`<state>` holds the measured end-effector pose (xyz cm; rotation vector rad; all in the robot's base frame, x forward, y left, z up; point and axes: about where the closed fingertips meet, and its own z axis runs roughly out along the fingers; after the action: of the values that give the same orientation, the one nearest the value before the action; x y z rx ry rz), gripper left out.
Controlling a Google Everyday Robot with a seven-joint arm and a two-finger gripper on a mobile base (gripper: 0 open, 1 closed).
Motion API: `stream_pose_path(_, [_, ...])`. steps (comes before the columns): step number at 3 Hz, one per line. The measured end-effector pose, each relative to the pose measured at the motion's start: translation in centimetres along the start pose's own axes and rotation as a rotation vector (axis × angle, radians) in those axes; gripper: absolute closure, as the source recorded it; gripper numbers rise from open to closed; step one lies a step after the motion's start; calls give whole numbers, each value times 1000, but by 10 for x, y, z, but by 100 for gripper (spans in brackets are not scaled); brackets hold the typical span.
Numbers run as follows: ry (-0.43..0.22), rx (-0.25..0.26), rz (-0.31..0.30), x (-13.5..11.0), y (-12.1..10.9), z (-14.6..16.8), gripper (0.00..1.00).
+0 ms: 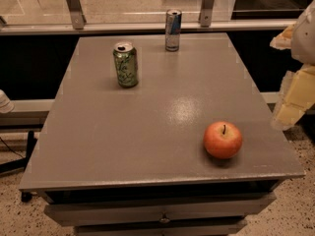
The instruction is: Move green can near apple
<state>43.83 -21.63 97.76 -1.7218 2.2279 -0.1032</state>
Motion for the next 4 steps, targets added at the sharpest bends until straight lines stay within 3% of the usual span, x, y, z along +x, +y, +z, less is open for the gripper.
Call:
stream_pose_path(1, [0,0,0,0,0,0,0])
stream_pose_path(2, [-73,7,-3,-9,-12,14,0])
stream_pose_path(4, [-467,-12,-74,-96,-77,90,0])
